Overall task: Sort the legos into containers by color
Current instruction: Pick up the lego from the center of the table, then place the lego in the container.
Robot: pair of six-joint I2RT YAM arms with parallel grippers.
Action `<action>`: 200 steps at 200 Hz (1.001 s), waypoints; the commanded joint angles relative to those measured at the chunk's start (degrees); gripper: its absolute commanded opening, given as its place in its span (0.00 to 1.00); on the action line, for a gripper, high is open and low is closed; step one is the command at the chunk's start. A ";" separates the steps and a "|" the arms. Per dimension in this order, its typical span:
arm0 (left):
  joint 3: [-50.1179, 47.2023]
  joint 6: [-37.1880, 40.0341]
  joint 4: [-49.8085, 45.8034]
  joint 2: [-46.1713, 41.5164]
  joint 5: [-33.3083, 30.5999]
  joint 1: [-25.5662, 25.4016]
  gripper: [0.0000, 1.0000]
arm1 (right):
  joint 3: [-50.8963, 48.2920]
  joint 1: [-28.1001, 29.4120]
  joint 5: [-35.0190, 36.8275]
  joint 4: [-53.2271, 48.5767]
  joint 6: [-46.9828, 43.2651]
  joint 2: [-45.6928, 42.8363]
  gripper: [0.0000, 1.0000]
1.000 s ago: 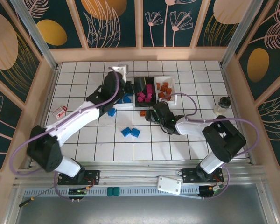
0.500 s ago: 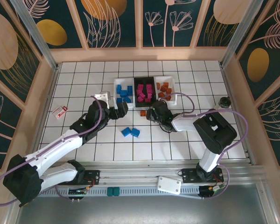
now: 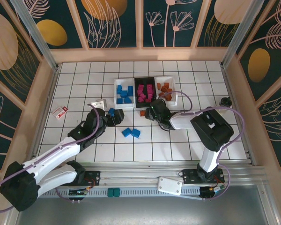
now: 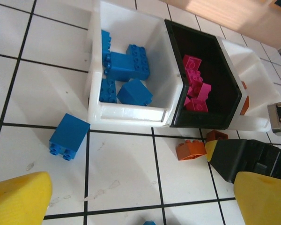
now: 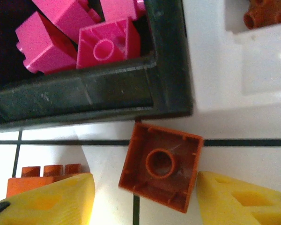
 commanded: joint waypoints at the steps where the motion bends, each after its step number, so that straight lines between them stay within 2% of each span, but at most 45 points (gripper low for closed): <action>1: -0.22 -0.51 -1.29 -1.04 -2.12 -0.05 0.98 | 1.86 -0.48 2.01 -0.90 -0.39 1.94 0.58; 34: -0.89 -0.68 -1.53 -2.12 -2.25 -0.03 0.99 | 1.72 -0.66 6.55 -2.10 1.21 2.20 0.58; 66: -1.25 -0.74 -1.69 -2.17 -2.42 -0.05 0.98 | 3.58 -0.67 8.04 -2.49 0.57 3.94 0.53; 105: -1.26 -0.72 -2.55 -2.39 -2.61 -0.01 0.99 | 3.29 -0.12 7.13 -1.95 -0.77 4.01 0.35; 128: -1.42 -0.57 -3.26 -2.87 -3.29 -0.01 0.99 | 0.03 1.38 6.31 -1.82 -1.42 -0.35 0.27; 149: -1.86 -0.62 -3.63 -3.04 -4.42 0.00 0.98 | -3.97 3.23 4.84 -1.90 -1.50 -7.23 0.24; 177: -2.35 -1.00 -3.59 -2.07 -5.26 -0.01 0.98 | -5.79 4.53 4.56 -4.66 -2.57 -17.23 0.22; 200: -2.37 -1.39 -3.56 -0.71 -5.81 -0.01 0.99 | -3.41 2.68 6.32 -7.27 -5.02 -22.47 0.22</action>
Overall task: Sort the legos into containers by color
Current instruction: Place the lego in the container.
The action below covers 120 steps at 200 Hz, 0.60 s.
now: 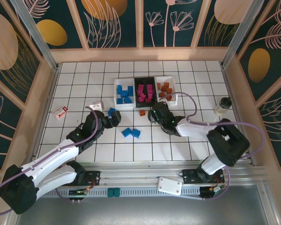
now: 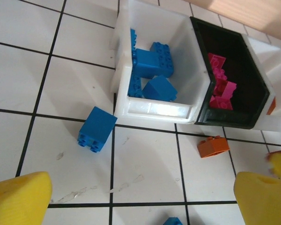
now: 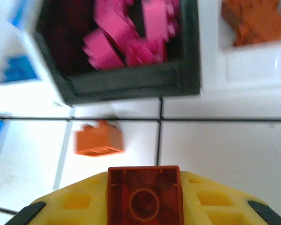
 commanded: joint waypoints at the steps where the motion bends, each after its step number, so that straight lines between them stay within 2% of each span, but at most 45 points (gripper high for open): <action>1: -0.48 -1.20 -0.69 1.14 -1.81 -0.05 0.99 | 2.34 -1.94 2.05 -2.71 -3.16 -5.48 0.22; 32: -0.75 -1.27 0.15 2.41 -1.48 -0.07 0.98 | 10.00 -8.72 0.79 -4.12 -5.59 -2.22 0.23; 67: -0.47 -0.80 0.36 4.94 -1.77 0.08 0.98 | 23.46 -15.35 -0.83 -8.42 -6.38 11.49 0.23; 102: 1.98 -0.20 0.23 8.68 -1.34 0.49 0.93 | 32.71 -19.09 -1.34 -11.48 -4.86 20.31 0.23; 112: 2.47 -0.02 0.54 9.64 -1.17 0.66 0.92 | 34.93 -19.82 -2.35 -12.35 -4.36 22.09 0.27; 120: 3.04 0.26 0.71 10.51 -1.20 0.85 0.92 | 37.20 -20.27 -3.34 -13.77 -4.12 23.73 0.36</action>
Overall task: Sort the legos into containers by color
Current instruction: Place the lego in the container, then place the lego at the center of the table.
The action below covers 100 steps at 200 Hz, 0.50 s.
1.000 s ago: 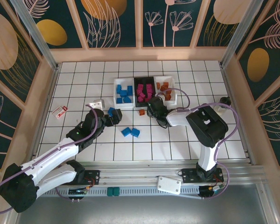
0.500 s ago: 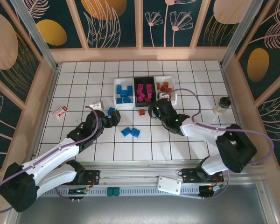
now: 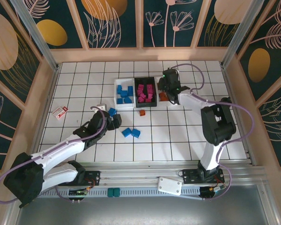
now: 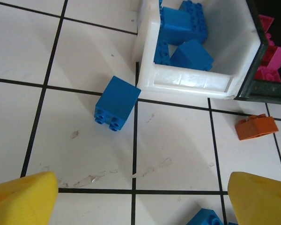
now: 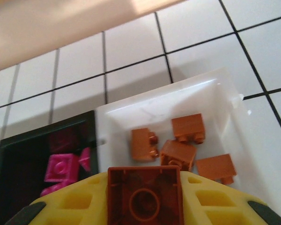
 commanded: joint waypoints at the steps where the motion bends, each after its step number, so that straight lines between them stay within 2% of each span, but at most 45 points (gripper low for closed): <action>1: 2.94 0.48 0.70 1.81 -0.64 0.69 0.92 | 6.38 -1.32 -2.40 -4.93 0.75 3.24 0.38; 13: 3.58 0.95 1.04 3.33 -0.24 1.00 0.93 | 9.16 -1.51 -3.52 -7.05 0.79 4.85 0.54; 26: 4.17 1.16 1.53 4.92 0.85 1.79 0.93 | 9.37 -1.30 -4.22 -6.98 0.38 4.25 0.62; 63: 5.34 2.05 4.22 10.54 4.18 4.85 0.93 | 2.08 0.45 -5.55 -2.97 0.55 -3.37 0.65; 100: 7.32 2.88 7.04 18.68 6.56 6.74 0.86 | -6.25 3.02 -5.10 -0.32 1.13 -10.55 0.65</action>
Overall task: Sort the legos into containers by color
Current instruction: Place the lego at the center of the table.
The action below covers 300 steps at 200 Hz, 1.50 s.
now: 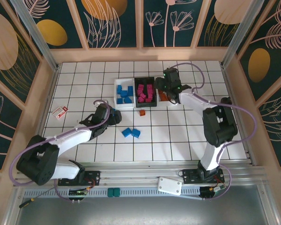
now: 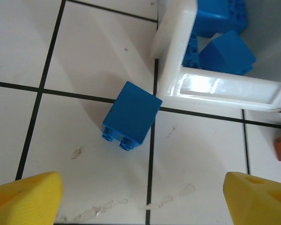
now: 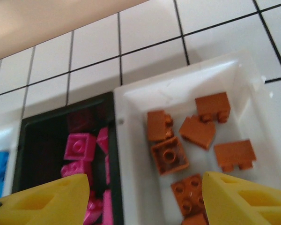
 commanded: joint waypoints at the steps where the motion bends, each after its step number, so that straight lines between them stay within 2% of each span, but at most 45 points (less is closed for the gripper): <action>1: 2.23 1.32 3.50 4.26 2.10 0.94 0.86 | -4.48 1.77 -0.10 2.90 0.84 -5.87 0.65; 36: 6.51 2.57 4.72 11.84 -0.63 1.12 0.77 | -10.09 3.40 0.14 5.01 2.41 -11.59 0.65; 98: 10.20 2.75 4.59 19.46 -7.76 1.64 0.76 | -13.42 3.95 1.10 5.84 3.00 -17.82 0.65; 131: 11.63 4.18 5.91 22.96 -8.33 1.84 0.75 | -14.09 3.95 1.30 5.99 3.14 -18.31 0.65; 146: 11.93 5.29 7.10 23.61 -8.26 1.79 0.72 | -14.16 4.06 1.33 5.99 3.20 -18.45 0.65; 194: 10.70 6.31 8.71 22.99 -6.72 1.77 0.48 | -15.03 4.04 1.81 5.64 3.27 -19.26 0.65; 218: 7.30 4.50 8.70 18.67 -4.64 1.77 0.38 | -15.85 4.04 1.83 5.62 3.53 -19.83 0.65; 245: 3.00 2.16 7.50 9.53 -1.46 0.95 0.35 | -17.84 4.04 1.72 6.10 3.95 -20.75 0.65; 269: 5.38 2.02 3.00 3.32 -1.72 -1.06 0.35 | -20.29 4.28 1.44 6.91 4.75 -21.95 0.65; 284: 9.48 2.35 1.08 3.23 -1.26 -1.09 0.36 | -21.70 4.51 1.19 7.31 5.32 -22.31 0.65; 300: 15.22 3.00 -0.24 7.09 -1.62 -1.14 0.37 | -23.06 5.04 1.39 7.47 5.77 -22.44 0.65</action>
